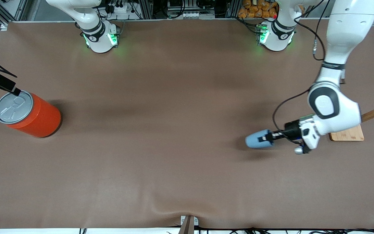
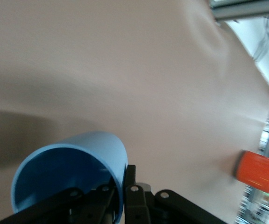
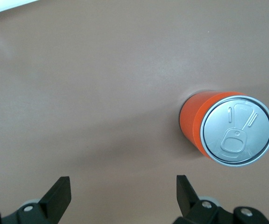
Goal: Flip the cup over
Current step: 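Turn the cup upright and lower it with the left gripper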
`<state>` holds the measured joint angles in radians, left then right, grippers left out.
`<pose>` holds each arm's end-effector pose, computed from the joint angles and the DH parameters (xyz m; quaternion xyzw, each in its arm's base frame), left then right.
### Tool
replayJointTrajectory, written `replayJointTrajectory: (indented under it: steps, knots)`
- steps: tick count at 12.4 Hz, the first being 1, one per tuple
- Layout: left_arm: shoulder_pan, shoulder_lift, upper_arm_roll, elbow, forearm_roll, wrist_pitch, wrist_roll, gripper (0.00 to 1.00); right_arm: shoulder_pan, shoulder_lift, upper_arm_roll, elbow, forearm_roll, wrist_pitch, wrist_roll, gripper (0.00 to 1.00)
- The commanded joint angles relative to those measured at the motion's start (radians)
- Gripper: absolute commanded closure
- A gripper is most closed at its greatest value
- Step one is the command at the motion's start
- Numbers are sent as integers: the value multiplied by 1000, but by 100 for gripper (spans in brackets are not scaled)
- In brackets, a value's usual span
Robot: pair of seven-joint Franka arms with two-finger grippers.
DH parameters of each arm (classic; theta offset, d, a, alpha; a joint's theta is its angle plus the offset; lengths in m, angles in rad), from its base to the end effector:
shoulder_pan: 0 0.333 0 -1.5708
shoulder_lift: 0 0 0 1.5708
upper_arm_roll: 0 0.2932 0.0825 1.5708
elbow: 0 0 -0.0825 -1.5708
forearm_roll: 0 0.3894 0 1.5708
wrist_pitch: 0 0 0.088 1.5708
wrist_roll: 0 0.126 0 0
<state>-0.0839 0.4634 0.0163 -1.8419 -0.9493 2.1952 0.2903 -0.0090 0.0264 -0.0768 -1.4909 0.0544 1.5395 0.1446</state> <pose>0.6327 -0.0846 0.2392 0.9264 0.1237 -0.0087 0.3554 0.5640 -0.0409 0.6033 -0.9931 0.1137 -0.0104 0.0265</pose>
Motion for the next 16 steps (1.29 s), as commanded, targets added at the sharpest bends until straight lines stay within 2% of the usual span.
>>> replayJointTrajectory:
  steps: [1,2,5,9,10,13,14,15,16]
  knots:
    - [-14,-6,14,59,276,-2,-204,100,-5,4,-6,32,1,-56,-4,0]
    - [-16,-8,14,69,400,-2,-292,100,-5,4,-6,32,4,-64,-4,0]
    - [-14,-8,17,53,649,18,-463,100,3,3,-1,29,1,-64,51,0]
    - [-17,-43,24,-13,841,54,-631,100,4,6,0,32,-1,-64,52,0]
    - [-13,-46,21,-29,846,79,-648,100,3,6,-1,31,-1,-64,53,0]
    - [-36,-43,17,-126,850,272,-741,100,1,6,-1,31,-1,-65,55,0]
    - [-49,-42,17,-131,850,279,-753,100,0,6,-1,31,-1,-65,55,0]
    - [-51,-42,17,-131,853,279,-755,93,0,6,-1,31,-1,-76,55,0]
    - [-53,-39,19,-129,854,279,-755,74,-2,6,-1,31,2,-84,55,0]
